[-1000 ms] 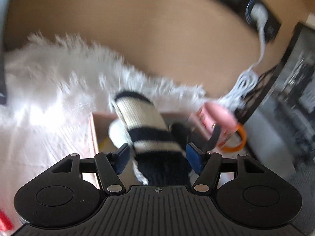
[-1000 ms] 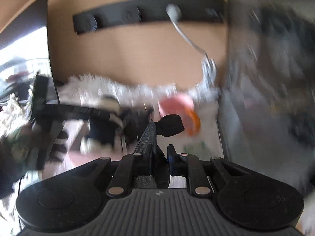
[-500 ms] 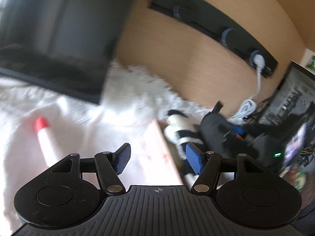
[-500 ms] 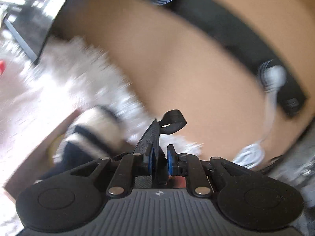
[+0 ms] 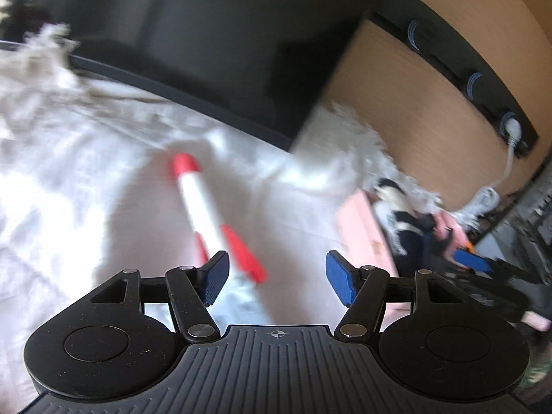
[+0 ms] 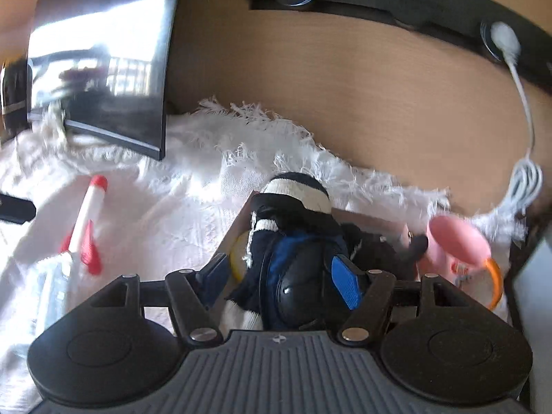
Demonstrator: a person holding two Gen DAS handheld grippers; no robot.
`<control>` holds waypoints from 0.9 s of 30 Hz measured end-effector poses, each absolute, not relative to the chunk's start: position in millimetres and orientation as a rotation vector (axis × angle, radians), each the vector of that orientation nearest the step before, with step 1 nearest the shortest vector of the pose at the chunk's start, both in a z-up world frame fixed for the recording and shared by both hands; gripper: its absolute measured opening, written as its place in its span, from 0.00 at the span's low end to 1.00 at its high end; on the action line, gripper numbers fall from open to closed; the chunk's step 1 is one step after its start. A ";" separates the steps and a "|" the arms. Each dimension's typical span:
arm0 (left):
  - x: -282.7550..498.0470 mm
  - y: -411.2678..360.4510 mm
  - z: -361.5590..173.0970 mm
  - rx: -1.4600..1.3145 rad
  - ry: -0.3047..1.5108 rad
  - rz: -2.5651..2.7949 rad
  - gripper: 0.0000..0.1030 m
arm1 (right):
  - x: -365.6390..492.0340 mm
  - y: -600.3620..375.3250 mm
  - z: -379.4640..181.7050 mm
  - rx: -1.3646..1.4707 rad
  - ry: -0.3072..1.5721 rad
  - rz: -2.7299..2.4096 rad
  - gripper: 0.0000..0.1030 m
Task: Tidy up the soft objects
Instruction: 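Grasp the white printed packet with the right gripper while the left grasps the rocket toy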
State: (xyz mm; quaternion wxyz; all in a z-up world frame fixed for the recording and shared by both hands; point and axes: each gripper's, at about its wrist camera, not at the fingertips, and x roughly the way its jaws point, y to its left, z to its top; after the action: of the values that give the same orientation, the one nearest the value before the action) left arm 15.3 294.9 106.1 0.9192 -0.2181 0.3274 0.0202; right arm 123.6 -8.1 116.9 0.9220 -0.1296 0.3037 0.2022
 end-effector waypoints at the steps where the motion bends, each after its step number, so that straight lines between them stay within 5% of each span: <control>1: 9.3 301.3 105.0 -0.447 0.669 0.078 0.65 | 123.2 -13.8 119.1 -0.236 0.634 0.414 0.67; 3: -0.7 316.2 98.9 -0.472 0.678 0.151 0.65 | 118.1 -21.0 126.5 -0.188 0.649 0.434 0.74; 16: -38.6 321.2 51.1 -0.516 0.874 0.143 0.65 | 91.4 106.3 100.3 -0.237 0.690 0.827 0.77; 27: -60.8 376.3 58.0 -0.542 0.823 0.286 0.65 | 78.0 170.4 59.2 -0.283 0.906 0.937 0.83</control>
State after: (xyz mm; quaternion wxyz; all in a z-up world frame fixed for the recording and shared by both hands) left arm -60.8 376.3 58.0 0.8711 -0.2593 0.3939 0.1370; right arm 78.0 170.4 59.2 0.7858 -0.1313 0.4202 0.4344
